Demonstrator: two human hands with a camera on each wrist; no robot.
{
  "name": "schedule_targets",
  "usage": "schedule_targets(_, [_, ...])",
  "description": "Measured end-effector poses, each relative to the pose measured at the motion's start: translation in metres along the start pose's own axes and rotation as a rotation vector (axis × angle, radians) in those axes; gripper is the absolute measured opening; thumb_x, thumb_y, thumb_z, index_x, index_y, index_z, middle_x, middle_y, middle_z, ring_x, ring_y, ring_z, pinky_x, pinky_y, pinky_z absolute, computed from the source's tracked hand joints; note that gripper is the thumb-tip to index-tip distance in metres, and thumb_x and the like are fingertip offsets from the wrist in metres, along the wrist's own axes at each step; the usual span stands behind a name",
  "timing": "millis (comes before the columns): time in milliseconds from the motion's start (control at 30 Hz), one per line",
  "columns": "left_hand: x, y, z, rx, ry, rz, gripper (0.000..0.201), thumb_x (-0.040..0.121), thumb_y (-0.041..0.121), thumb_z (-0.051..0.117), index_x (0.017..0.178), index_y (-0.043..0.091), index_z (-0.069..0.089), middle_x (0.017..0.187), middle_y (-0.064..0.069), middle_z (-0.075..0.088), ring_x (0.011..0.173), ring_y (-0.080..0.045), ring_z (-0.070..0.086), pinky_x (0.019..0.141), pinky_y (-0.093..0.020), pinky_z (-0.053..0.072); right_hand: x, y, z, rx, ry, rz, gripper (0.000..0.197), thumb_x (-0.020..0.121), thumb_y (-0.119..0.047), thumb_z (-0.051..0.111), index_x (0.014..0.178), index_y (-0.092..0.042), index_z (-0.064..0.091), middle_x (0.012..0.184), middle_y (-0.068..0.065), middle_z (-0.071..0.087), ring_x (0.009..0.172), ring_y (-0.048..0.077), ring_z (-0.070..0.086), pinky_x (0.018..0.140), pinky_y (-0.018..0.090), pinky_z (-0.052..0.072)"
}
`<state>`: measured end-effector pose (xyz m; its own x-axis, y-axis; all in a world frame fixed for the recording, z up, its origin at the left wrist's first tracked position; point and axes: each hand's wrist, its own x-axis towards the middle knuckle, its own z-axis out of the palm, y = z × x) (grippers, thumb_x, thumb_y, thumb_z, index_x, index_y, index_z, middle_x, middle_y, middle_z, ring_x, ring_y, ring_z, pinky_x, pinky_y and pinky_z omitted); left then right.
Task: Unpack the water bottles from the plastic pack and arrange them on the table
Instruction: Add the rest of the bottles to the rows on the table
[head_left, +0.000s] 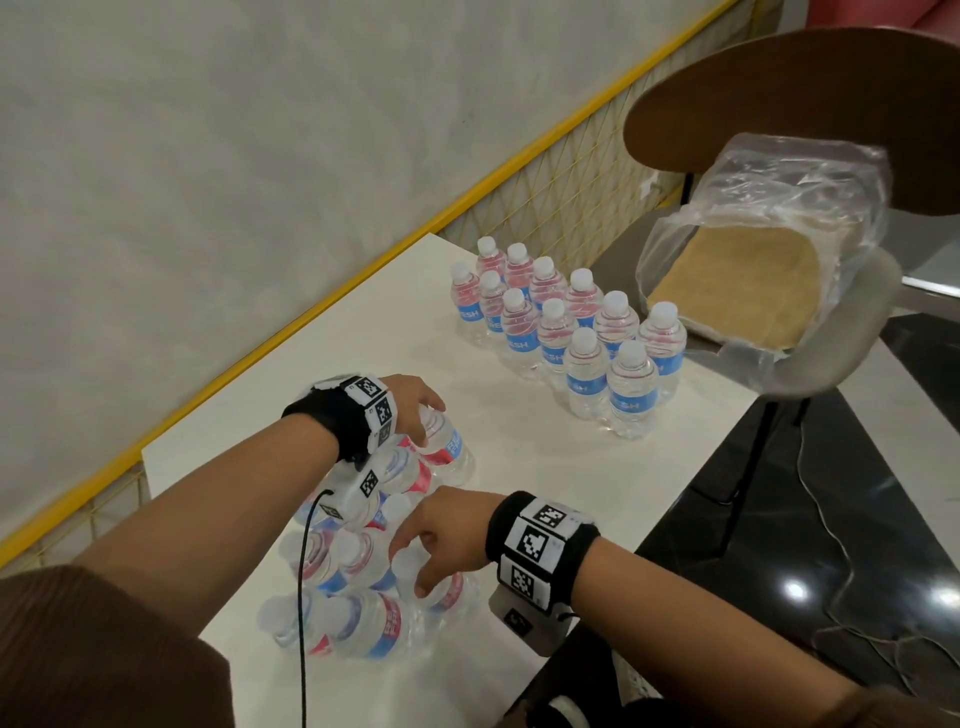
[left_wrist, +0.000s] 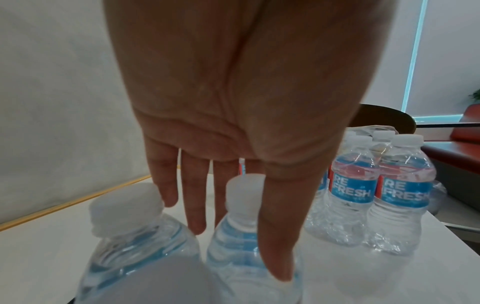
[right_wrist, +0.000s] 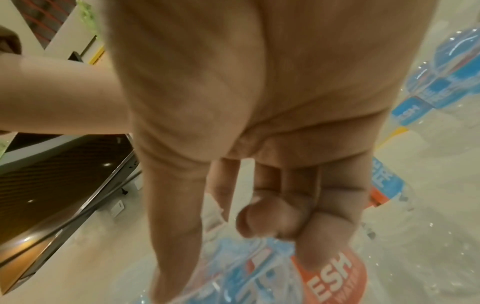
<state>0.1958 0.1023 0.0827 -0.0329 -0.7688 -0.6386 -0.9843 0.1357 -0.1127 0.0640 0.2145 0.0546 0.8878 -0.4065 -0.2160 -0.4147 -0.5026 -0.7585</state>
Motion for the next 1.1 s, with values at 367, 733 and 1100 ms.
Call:
schedule_targets(367, [0.028,0.013,-0.015,-0.111,0.135,0.0,0.03,0.078,0.03,0.073,0.104,0.019,0.061,0.107,-0.006,0.06,0.096,-0.023,0.057,0.079,-0.028,0.042,-0.012,0.05,-0.061,0.009,0.223,0.202,0.047,0.078,-0.019,0.073,0.124,-0.02,0.061,0.085,-0.004,0.055,0.082,0.012,0.047,0.071,0.02,0.038])
schedule_targets(733, [0.068,0.002,-0.038,-0.277,0.258,-0.11,0.053,0.082,0.023,0.068,0.131,0.015,0.05,0.132,-0.008,0.054,0.119,-0.028,0.053,0.094,-0.031,0.042,0.034,0.105,-0.129,0.149,0.486,0.343,0.041,0.082,-0.011,0.067,0.123,-0.014,0.059,0.086,0.002,0.053,0.087,0.019,0.048,0.073,0.026,0.039])
schedule_targets(1100, [0.081,-0.009,-0.033,-0.694,0.281,-0.128,0.057,0.082,0.012,0.066,0.133,0.02,0.044,0.126,-0.012,0.051,0.105,-0.031,0.057,0.084,-0.042,0.053,0.052,0.142,-0.052,1.306,0.863,0.54,0.051,0.08,-0.019,0.073,0.118,-0.019,0.04,0.107,0.014,0.056,0.084,0.023,0.057,0.074,0.038,0.054])
